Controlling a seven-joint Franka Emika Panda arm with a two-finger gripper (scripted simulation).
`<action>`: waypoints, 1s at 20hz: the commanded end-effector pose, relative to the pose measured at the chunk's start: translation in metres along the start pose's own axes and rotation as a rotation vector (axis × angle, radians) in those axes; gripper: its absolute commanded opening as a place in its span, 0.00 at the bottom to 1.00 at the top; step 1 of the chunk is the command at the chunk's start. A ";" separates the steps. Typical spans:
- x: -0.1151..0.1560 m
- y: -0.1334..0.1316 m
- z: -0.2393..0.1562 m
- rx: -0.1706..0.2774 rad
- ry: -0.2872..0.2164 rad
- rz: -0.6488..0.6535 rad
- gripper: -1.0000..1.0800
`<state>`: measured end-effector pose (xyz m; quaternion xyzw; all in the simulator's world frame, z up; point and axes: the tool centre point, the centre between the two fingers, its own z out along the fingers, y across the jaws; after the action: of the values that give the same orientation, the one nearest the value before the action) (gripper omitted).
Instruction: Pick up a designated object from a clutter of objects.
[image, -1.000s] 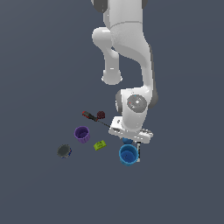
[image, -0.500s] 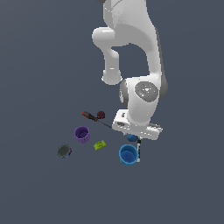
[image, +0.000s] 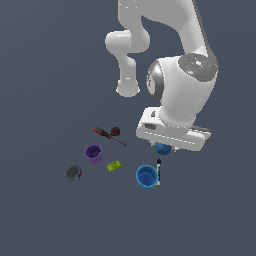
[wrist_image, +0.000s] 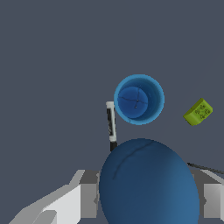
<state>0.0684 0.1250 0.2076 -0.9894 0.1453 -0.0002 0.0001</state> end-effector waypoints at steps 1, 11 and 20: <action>0.002 -0.007 -0.027 0.000 0.000 0.000 0.00; 0.014 -0.036 -0.124 0.000 0.000 0.000 0.00; 0.023 -0.055 -0.187 0.000 0.000 0.001 0.00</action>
<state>0.1044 0.1686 0.3843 -0.9894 0.1455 0.0000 0.0001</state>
